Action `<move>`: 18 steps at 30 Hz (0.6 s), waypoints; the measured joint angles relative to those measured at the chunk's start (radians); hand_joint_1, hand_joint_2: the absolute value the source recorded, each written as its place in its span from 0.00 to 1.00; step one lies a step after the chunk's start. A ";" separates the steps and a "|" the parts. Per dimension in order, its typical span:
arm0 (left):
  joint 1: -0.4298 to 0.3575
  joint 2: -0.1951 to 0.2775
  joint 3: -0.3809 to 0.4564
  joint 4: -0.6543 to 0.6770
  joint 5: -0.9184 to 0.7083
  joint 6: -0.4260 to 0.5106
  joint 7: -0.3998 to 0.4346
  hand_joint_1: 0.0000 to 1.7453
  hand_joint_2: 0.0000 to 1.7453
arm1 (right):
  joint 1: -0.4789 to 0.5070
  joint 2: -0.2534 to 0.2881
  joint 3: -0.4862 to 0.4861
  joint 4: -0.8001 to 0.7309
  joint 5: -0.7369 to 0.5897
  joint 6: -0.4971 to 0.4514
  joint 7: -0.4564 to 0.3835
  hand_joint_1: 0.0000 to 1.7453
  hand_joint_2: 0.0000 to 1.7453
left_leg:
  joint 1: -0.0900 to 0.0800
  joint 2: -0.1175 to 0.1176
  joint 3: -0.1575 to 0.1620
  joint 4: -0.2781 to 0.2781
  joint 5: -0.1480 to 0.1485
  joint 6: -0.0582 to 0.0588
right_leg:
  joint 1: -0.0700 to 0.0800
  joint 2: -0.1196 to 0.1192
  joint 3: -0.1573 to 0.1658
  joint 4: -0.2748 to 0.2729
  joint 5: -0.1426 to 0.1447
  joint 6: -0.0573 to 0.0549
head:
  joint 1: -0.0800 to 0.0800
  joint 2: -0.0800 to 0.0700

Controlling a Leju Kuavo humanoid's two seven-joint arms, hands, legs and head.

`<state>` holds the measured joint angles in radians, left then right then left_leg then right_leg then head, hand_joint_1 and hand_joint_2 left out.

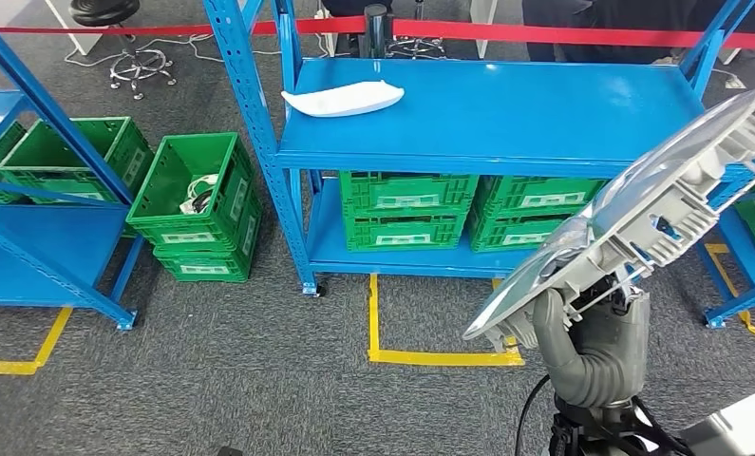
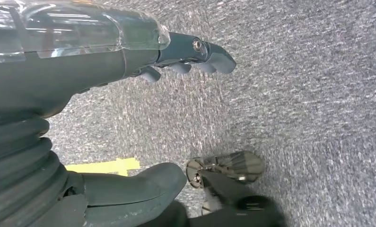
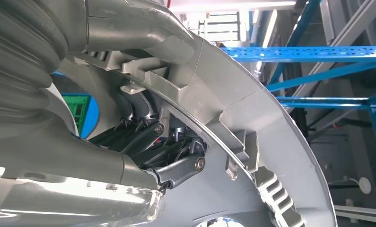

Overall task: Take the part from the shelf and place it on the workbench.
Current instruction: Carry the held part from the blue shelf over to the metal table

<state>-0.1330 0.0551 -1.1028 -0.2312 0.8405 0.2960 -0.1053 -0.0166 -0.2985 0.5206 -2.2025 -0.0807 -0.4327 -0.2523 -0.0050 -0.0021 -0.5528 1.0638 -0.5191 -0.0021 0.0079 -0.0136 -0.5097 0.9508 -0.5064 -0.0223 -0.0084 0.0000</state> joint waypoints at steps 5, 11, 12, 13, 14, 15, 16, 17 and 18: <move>0.000 0.008 0.010 0.000 0.010 0.003 0.018 0.00 1.00 | 0.002 0.003 0.002 0.003 0.003 -0.006 -0.001 1.00 1.00 | 0.002 0.003 0.049 -0.100 0.000 0.020 | 0.002 0.000 -0.018 0.019 -0.003 0.022 | -0.003 0.000; 0.003 0.012 0.017 0.000 0.021 0.015 0.091 0.00 1.00 | 0.006 0.006 0.004 0.011 0.031 -0.038 0.006 1.00 1.00 | 0.011 0.006 0.031 -0.109 0.018 0.032 | -0.020 0.009 -0.130 0.303 -0.145 0.059 | 0.031 0.000; 0.004 0.011 0.017 0.000 0.021 0.015 0.091 0.00 1.00 | 0.009 0.006 0.003 0.012 0.034 -0.046 0.012 1.00 1.00 | 0.012 0.005 0.029 -0.107 0.019 0.030 | -0.024 0.009 -0.117 0.285 -0.125 0.063 | 0.035 0.000; 0.004 0.008 0.017 0.000 0.020 0.015 0.087 0.00 1.00 | 0.013 0.005 0.000 0.011 0.038 -0.052 0.020 1.00 1.00 | 0.014 0.005 0.028 -0.104 0.018 0.028 | -0.029 0.009 -0.089 0.230 -0.089 0.066 | 0.039 0.000; 0.005 0.005 0.017 0.000 0.019 0.016 0.082 0.00 1.00 | 0.015 0.004 -0.002 0.010 0.042 -0.057 0.030 1.00 1.00 | 0.015 0.004 0.027 -0.101 0.017 0.024 | -0.033 0.009 -0.055 0.158 -0.053 0.069 | 0.044 0.000; 0.004 0.000 0.017 0.000 0.017 0.016 0.075 0.00 1.00 | 0.017 0.003 -0.004 0.009 0.048 -0.060 0.042 1.00 1.00 | 0.014 0.004 0.024 -0.095 0.015 0.019 | -0.035 0.009 -0.024 0.092 -0.025 0.070 | 0.050 0.000; 0.004 -0.004 0.017 -0.001 0.015 0.016 0.069 0.00 1.00 | 0.018 0.002 -0.005 0.007 0.053 -0.062 0.055 1.00 1.00 | 0.012 0.004 0.018 -0.090 0.015 0.012 | -0.036 0.010 -0.005 0.046 -0.012 0.067 | 0.054 0.000; 0.004 -0.009 0.017 -0.001 0.013 0.017 0.065 0.00 1.00 | 0.018 0.000 -0.005 0.004 0.059 -0.063 0.066 1.00 1.00 | 0.010 0.004 0.011 -0.085 0.016 0.006 | -0.035 0.011 0.000 0.026 -0.012 0.062 | 0.055 0.000; 0.004 -0.014 0.017 -0.001 0.012 0.017 0.062 0.00 1.00 | 0.020 -0.002 -0.005 0.002 0.063 -0.065 0.076 1.00 1.00 | 0.009 0.005 0.004 -0.082 0.019 0.000 | -0.033 0.012 -0.003 0.023 -0.014 0.056 | 0.052 0.000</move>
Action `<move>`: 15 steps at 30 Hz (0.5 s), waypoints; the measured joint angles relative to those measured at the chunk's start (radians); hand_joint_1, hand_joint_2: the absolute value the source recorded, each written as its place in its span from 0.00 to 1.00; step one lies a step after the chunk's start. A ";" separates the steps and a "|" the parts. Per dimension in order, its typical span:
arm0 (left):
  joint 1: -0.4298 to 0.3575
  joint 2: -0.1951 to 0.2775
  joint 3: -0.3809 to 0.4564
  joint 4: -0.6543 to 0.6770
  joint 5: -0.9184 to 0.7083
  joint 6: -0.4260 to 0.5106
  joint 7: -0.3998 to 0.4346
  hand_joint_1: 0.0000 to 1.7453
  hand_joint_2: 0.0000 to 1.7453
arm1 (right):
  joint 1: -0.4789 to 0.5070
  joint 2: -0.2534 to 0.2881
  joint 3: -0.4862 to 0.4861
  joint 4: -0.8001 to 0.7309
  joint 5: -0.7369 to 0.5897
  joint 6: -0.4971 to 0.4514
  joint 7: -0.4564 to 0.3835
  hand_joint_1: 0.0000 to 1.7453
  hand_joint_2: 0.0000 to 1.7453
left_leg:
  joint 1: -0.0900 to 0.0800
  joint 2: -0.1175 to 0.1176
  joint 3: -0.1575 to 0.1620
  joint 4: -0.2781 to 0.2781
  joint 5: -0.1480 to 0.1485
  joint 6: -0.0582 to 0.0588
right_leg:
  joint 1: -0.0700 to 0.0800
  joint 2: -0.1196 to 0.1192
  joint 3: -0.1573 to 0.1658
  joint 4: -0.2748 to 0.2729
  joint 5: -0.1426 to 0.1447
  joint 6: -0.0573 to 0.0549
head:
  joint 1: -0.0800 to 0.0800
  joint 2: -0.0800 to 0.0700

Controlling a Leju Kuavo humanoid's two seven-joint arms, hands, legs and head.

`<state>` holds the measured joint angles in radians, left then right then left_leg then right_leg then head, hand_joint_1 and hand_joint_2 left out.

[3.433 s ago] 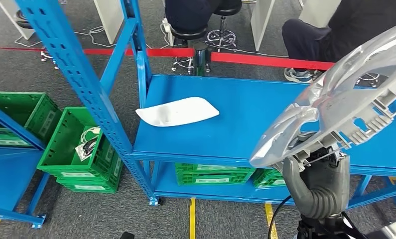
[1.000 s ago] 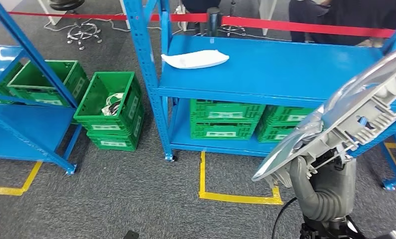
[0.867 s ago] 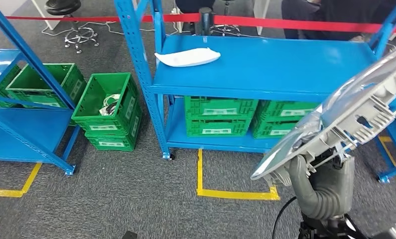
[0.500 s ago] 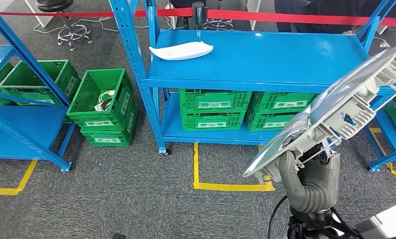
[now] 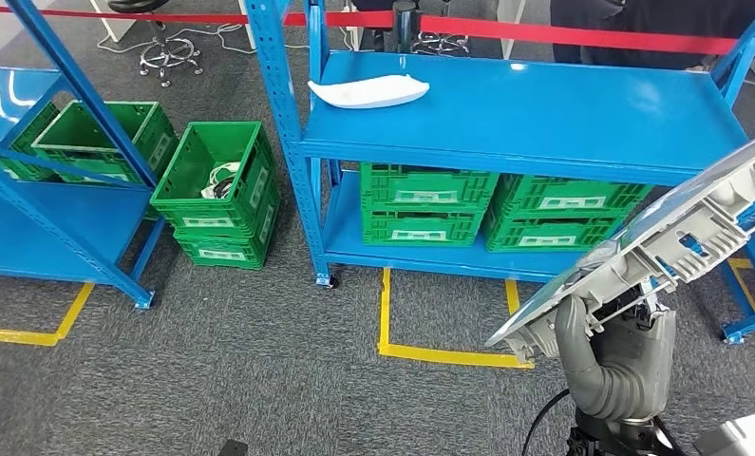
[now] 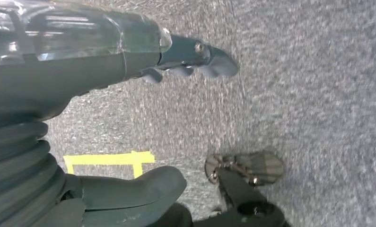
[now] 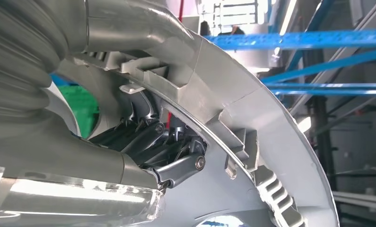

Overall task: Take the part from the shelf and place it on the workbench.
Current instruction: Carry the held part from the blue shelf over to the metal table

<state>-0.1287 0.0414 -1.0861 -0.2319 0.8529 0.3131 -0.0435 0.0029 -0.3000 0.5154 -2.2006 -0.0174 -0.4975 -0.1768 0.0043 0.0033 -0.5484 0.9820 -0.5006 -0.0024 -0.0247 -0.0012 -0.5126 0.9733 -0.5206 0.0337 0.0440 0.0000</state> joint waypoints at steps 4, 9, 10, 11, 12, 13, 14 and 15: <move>0.002 -0.015 0.000 0.000 -0.001 0.001 -0.010 0.00 1.00 | 0.002 -0.003 0.000 -0.008 0.008 -0.005 0.017 1.00 1.00 | 0.004 0.001 -0.036 0.065 -0.046 -0.018 | -0.001 -0.003 -0.009 -0.004 0.009 -0.026 | -0.024 0.000; 0.002 -0.025 0.000 0.000 0.000 0.001 -0.013 0.00 1.00 | 0.003 -0.006 0.000 -0.011 0.008 -0.005 0.020 1.00 1.00 | 0.004 -0.003 -0.133 0.298 -0.135 -0.014 | 0.016 -0.007 -0.014 -0.001 0.011 -0.039 | -0.058 0.000; 0.002 -0.026 0.000 0.000 0.001 0.001 -0.013 0.00 1.00 | 0.003 -0.006 0.000 -0.011 0.008 -0.005 0.021 1.00 1.00 | 0.002 -0.004 -0.110 0.255 -0.104 -0.008 | 0.020 -0.006 -0.014 0.001 0.011 -0.040 | -0.062 0.000; 0.002 -0.026 0.000 0.000 0.001 0.001 -0.013 0.00 1.00 | 0.003 -0.006 0.000 -0.011 0.008 -0.005 0.021 1.00 1.00 | 0.000 -0.005 -0.075 0.186 -0.067 0.001 | 0.022 -0.005 -0.014 0.002 0.010 -0.041 | -0.066 0.000; 0.002 -0.025 0.000 0.000 0.001 0.001 -0.013 0.00 1.00 | 0.002 -0.007 0.000 -0.012 0.008 -0.005 0.021 1.00 1.00 | -0.003 -0.007 -0.041 0.120 -0.039 0.011 | 0.026 -0.004 -0.015 0.003 0.010 -0.041 | -0.069 0.000; 0.002 -0.025 0.000 0.000 0.001 0.001 -0.013 0.00 1.00 | 0.002 -0.007 0.000 -0.012 0.009 -0.005 0.021 1.00 1.00 | -0.006 -0.009 -0.017 0.067 -0.021 0.019 | 0.027 -0.003 -0.017 0.005 0.010 -0.039 | -0.071 0.000; 0.002 -0.025 0.000 0.000 0.001 0.001 -0.013 0.00 1.00 | 0.002 -0.007 0.000 -0.013 0.009 -0.005 0.021 1.00 1.00 | -0.009 -0.010 -0.003 0.037 -0.014 0.024 | 0.027 -0.003 -0.020 0.006 0.011 -0.037 | -0.072 0.000; 0.002 -0.025 0.000 0.000 0.001 0.001 -0.014 0.00 1.00 | 0.002 -0.008 0.000 -0.013 0.009 -0.005 0.021 1.00 1.00 | -0.010 -0.011 0.000 0.027 -0.017 0.026 | 0.027 -0.003 -0.023 0.007 0.012 -0.033 | -0.073 0.000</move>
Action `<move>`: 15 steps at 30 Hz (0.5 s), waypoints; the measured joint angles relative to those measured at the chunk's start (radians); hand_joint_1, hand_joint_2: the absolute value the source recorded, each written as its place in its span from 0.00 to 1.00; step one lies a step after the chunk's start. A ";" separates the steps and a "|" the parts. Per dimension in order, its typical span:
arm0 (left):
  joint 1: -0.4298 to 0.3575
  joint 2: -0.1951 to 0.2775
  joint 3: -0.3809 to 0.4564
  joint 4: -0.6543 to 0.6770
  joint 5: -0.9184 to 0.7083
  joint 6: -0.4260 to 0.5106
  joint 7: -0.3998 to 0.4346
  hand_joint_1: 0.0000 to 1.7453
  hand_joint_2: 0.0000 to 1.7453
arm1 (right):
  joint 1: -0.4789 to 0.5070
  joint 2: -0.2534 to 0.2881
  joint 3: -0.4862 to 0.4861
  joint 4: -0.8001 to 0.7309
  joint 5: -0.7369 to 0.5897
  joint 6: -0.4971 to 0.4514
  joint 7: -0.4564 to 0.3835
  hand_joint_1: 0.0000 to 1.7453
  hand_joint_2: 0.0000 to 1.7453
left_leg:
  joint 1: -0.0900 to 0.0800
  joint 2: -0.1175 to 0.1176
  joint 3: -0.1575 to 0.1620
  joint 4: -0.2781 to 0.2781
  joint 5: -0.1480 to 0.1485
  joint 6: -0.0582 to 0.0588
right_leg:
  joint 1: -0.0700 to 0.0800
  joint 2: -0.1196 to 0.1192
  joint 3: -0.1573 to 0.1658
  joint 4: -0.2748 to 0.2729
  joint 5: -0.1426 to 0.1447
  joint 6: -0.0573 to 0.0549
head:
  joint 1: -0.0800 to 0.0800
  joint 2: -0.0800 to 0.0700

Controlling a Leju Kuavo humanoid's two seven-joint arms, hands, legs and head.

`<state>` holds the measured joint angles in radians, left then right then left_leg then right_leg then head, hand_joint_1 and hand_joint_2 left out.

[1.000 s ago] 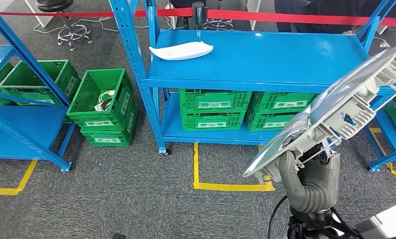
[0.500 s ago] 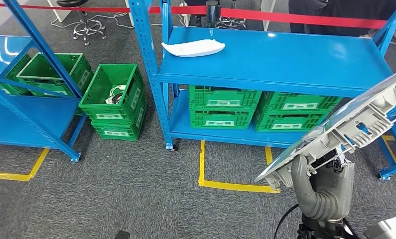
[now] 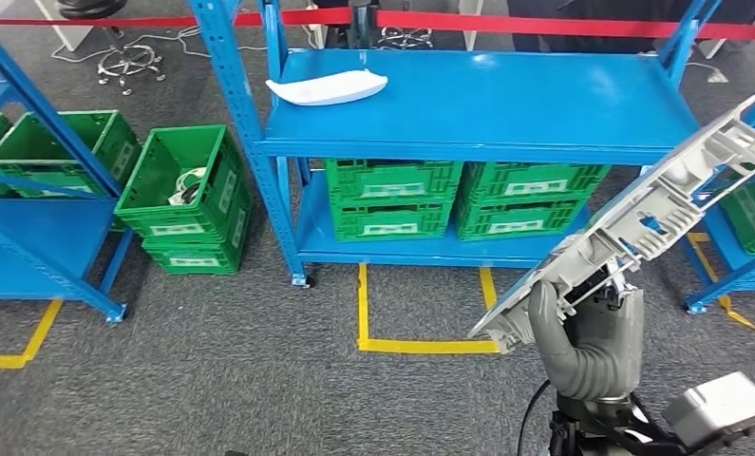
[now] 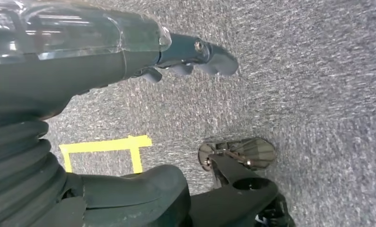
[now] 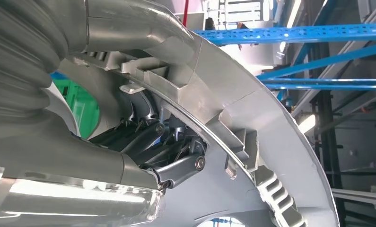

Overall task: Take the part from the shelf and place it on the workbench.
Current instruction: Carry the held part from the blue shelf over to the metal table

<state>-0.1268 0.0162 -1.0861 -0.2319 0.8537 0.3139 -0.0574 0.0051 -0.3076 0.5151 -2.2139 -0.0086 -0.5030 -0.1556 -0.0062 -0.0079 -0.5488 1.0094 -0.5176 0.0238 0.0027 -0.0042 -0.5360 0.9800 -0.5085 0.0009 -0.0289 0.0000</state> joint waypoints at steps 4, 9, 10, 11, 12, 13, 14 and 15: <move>0.000 -0.006 0.000 0.000 0.000 0.000 -0.011 0.00 1.00 | -0.004 -0.002 0.000 -0.005 0.006 0.000 0.000 1.00 1.00 | 0.009 -0.002 0.003 -0.026 0.010 0.009 | -0.002 0.001 -0.023 0.049 -0.041 0.021 | 0.006 0.000; 0.002 -0.008 0.000 0.001 0.010 -0.001 -0.014 0.00 1.00 | -0.009 -0.003 0.000 -0.004 0.018 0.000 -0.002 1.00 1.00 | 0.009 -0.012 -0.003 -0.027 0.017 0.012 | -0.012 0.003 -0.110 0.277 -0.138 0.038 | 0.039 0.000; 0.003 -0.010 0.000 0.001 0.011 -0.003 -0.014 0.00 1.00 | -0.010 -0.003 0.000 -0.003 0.019 0.000 -0.002 1.00 1.00 | 0.009 -0.019 -0.004 -0.027 0.018 0.011 | -0.013 0.006 -0.091 0.243 -0.111 0.038 | 0.044 0.000; 0.002 -0.012 0.000 0.001 0.013 -0.003 -0.013 0.00 1.00 | -0.010 -0.003 0.000 -0.003 0.020 0.000 -0.002 1.00 1.00 | 0.009 -0.026 -0.004 -0.026 0.019 0.009 | -0.015 0.015 -0.058 0.177 -0.072 0.036 | 0.048 0.000; 0.001 -0.015 0.000 0.001 0.015 -0.002 -0.010 0.00 1.00 | -0.010 -0.003 0.000 -0.003 0.020 0.001 -0.003 1.00 1.00 | 0.008 -0.034 -0.005 -0.025 0.020 0.006 | -0.016 0.035 -0.022 0.107 -0.041 0.033 | 0.051 0.000; -0.001 -0.018 0.000 0.001 0.017 -0.001 -0.008 0.00 1.00 | -0.011 -0.003 0.000 -0.004 0.021 0.002 -0.003 1.00 1.00 | 0.007 -0.043 -0.009 -0.022 0.022 0.002 | -0.018 0.054 0.006 0.048 -0.021 0.029 | 0.053 0.000; -0.002 -0.020 0.000 0.001 0.016 -0.001 -0.010 0.00 1.00 | -0.012 -0.003 0.001 -0.004 0.023 0.003 -0.003 1.00 1.00 | 0.007 -0.052 -0.015 -0.020 0.025 -0.003 | -0.019 0.067 0.023 0.010 -0.014 0.024 | 0.055 0.000; -0.002 -0.022 0.000 0.001 0.015 -0.001 -0.014 0.00 1.00 | -0.013 -0.003 0.001 -0.004 0.025 0.004 -0.002 1.00 1.00 | 0.007 -0.061 -0.022 -0.019 0.029 -0.010 | -0.019 0.071 0.028 -0.004 -0.017 0.019 | 0.055 0.000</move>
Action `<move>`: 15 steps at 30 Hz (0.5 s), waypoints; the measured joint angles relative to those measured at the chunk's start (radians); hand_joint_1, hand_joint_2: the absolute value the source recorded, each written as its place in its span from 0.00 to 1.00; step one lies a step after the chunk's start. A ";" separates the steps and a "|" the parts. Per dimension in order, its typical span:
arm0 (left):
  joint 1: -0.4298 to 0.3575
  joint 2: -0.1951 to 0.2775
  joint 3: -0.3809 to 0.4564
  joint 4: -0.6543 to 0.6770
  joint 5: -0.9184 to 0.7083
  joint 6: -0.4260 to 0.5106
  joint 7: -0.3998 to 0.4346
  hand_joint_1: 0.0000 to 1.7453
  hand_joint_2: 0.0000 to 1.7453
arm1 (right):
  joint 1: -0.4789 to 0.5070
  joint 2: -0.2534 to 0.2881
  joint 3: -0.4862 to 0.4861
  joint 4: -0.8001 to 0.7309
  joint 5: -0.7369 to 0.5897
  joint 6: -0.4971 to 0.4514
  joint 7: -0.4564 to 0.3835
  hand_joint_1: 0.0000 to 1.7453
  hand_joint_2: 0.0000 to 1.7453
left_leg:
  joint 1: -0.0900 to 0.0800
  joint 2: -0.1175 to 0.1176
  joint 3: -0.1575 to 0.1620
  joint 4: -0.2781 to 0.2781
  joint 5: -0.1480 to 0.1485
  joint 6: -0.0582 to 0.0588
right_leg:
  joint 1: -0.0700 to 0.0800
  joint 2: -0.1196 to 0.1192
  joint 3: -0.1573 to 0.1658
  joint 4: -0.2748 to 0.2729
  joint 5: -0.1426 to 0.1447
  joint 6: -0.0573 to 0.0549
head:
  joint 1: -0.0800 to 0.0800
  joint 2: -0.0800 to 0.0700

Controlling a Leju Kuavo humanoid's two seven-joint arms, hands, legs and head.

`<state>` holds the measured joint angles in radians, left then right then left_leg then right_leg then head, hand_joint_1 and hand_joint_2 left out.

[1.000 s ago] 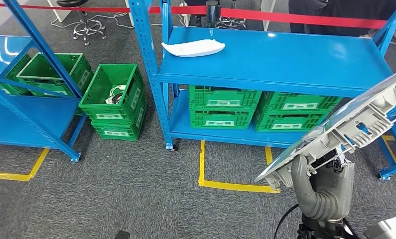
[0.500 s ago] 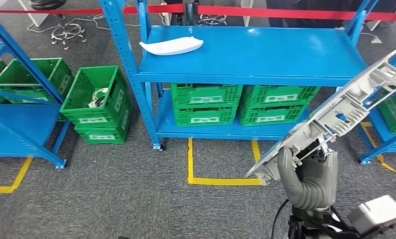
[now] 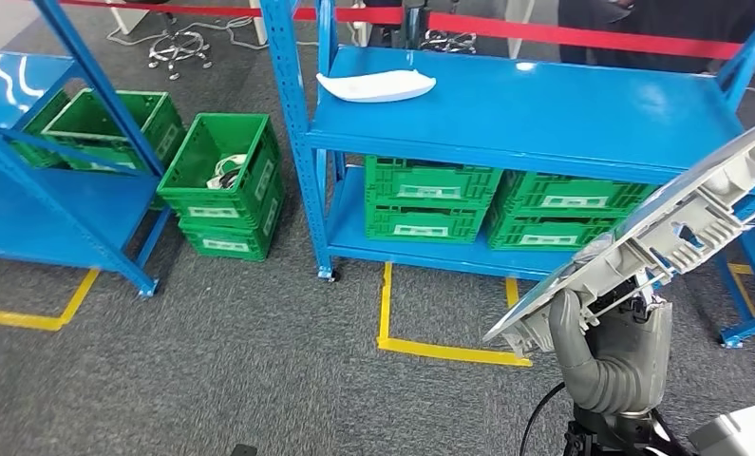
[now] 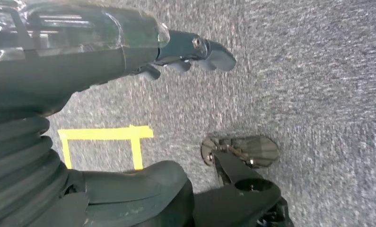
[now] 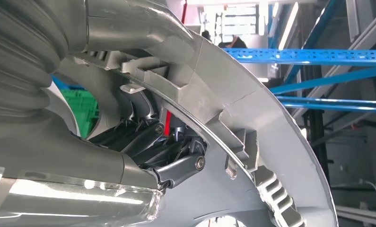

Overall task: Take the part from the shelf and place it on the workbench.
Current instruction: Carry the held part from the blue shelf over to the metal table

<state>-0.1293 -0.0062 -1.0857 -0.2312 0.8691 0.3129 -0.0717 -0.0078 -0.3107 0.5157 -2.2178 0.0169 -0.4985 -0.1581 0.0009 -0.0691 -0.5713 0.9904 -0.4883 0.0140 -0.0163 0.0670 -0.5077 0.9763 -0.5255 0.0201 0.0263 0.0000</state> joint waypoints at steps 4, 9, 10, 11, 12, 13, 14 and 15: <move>0.004 -0.002 0.000 0.000 -0.002 0.002 -0.021 0.00 1.00 | -0.012 0.000 0.000 -0.002 0.007 0.005 0.004 1.00 1.00 | -0.001 0.024 -0.034 0.040 -0.021 -0.023 | -0.003 -0.051 -0.001 -0.014 0.007 -0.021 | -0.010 0.000; 0.004 -0.003 0.000 0.000 -0.005 0.001 -0.013 0.00 1.00 | -0.013 0.000 0.000 -0.002 0.012 0.011 0.006 1.00 1.00 | 0.008 0.075 -0.146 0.294 -0.133 -0.043 | 0.002 -0.119 -0.002 -0.016 0.007 -0.030 | -0.039 0.000; 0.004 -0.003 0.000 0.000 -0.005 0.001 -0.011 0.00 1.00 | -0.014 0.000 0.000 -0.002 0.012 0.013 0.006 1.00 1.00 | 0.008 0.079 -0.131 0.269 -0.111 -0.042 | 0.003 -0.131 -0.001 -0.015 0.006 -0.029 | -0.044 0.000; 0.004 -0.003 0.000 0.000 -0.005 0.002 -0.010 0.00 1.00 | -0.014 0.000 0.000 -0.002 0.013 0.013 0.006 1.00 1.00 | 0.007 0.091 -0.100 0.210 -0.076 -0.040 | 0.004 -0.142 0.001 -0.014 0.004 -0.028 | -0.049 0.000; 0.004 -0.003 0.000 0.000 -0.005 0.002 -0.010 0.00 1.00 | -0.015 0.000 0.000 -0.002 0.013 0.014 0.007 1.00 1.00 | 0.004 0.119 -0.061 0.137 -0.045 -0.035 | 0.005 -0.152 0.004 -0.014 0.001 -0.025 | -0.055 0.000; 0.003 -0.003 0.000 0.000 -0.004 0.002 -0.010 0.00 1.00 | -0.016 0.000 0.000 -0.002 0.014 0.014 0.007 1.00 1.00 | -0.002 0.146 -0.027 0.072 -0.023 -0.029 | 0.009 -0.161 0.006 -0.011 -0.002 -0.021 | -0.060 0.000; 0.002 -0.003 0.000 0.000 -0.004 0.002 -0.010 0.00 1.00 | -0.017 0.000 0.000 -0.002 0.015 0.014 0.007 1.00 1.00 | -0.006 0.168 -0.007 0.032 -0.014 -0.023 | 0.012 -0.170 0.007 -0.010 -0.004 -0.017 | -0.064 0.000; 0.001 -0.003 0.000 0.000 -0.004 0.002 -0.011 0.00 1.00 | -0.017 0.000 0.000 -0.002 0.015 0.014 0.007 1.00 1.00 | -0.011 0.176 0.000 0.013 -0.015 -0.017 | 0.015 -0.181 0.007 -0.008 -0.006 -0.013 | -0.064 0.000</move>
<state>-0.1283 -0.0088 -1.0857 -0.2308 0.8654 0.3147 -0.0832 -0.0246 -0.3109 0.5153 -2.2202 0.0321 -0.4844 -0.1514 -0.0098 0.1073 -0.5715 1.0039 -0.5028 -0.0033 -0.0012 -0.1145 -0.5004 0.9680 -0.5320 0.0071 -0.0376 0.0000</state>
